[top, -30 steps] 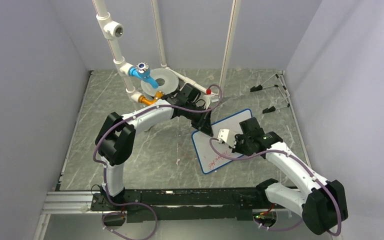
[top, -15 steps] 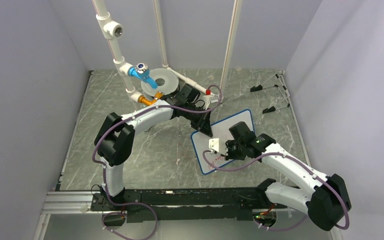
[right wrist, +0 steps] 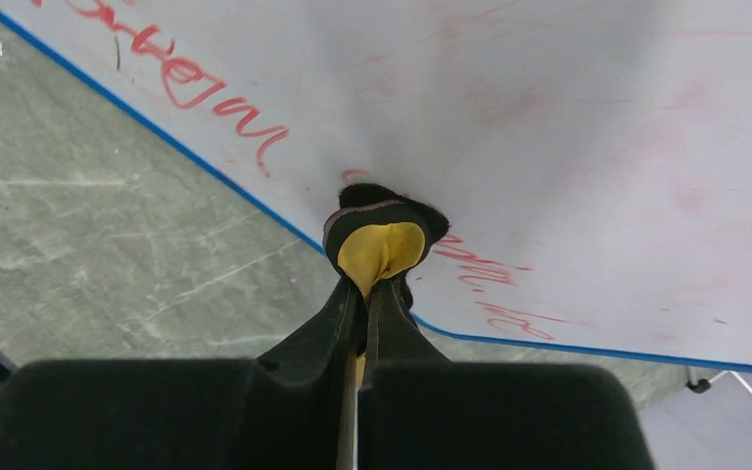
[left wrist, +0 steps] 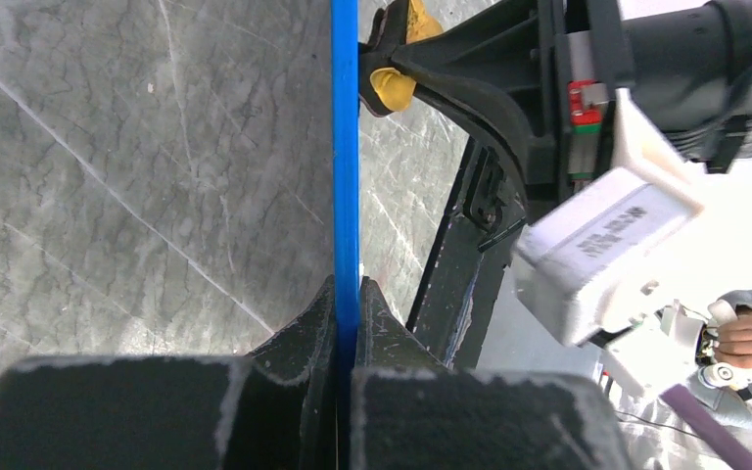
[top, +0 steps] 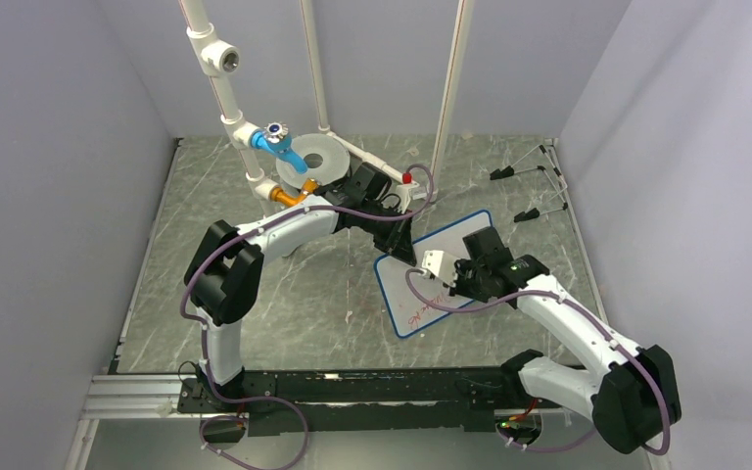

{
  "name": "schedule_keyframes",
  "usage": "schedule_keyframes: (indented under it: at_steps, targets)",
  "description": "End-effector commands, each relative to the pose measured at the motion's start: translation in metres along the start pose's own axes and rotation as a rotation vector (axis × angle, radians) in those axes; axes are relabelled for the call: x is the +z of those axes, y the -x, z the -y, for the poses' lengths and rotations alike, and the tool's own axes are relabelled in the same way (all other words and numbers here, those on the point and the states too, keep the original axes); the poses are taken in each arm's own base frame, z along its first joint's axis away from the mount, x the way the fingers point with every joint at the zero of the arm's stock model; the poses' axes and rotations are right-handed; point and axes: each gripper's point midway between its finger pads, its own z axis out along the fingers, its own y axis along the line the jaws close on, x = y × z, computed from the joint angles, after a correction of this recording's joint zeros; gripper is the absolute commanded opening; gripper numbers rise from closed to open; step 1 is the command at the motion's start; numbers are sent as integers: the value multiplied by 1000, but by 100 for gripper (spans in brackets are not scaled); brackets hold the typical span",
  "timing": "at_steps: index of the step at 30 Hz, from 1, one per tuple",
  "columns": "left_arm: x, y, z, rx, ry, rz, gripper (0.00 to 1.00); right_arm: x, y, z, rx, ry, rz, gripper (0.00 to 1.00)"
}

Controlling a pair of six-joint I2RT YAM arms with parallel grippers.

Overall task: Erase the whiteboard
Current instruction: Erase the whiteboard at the center of the board.

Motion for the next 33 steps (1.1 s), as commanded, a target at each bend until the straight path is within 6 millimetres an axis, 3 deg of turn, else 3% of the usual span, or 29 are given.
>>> schedule_keyframes:
  at_steps: [1,5,11,15,18,23,26,30,33]
  targets:
    - [-14,6,30,32,-104,20,0,-22,53,33,-38,-103,189,0]
    - [-14,7,30,33,-105,22,0,-12,55,-5,-149,19,199,0]
    - [-16,7,29,33,-106,20,0,7,22,-37,-162,136,83,0]
    - [-16,8,28,35,-105,22,0,17,-1,-36,-105,128,-11,0]
    - [-16,8,28,33,-107,21,0,16,-8,-19,-48,74,-30,0]
    - [-16,8,28,34,-106,22,0,-1,12,24,-3,-73,40,0]
    - [-15,8,28,33,-107,20,0,-11,35,31,-23,-67,122,0]
    - [-15,8,28,31,-108,24,0,-6,64,-8,-136,87,205,0]
    - [-15,8,27,32,-109,23,0,6,65,-41,-214,182,176,0]
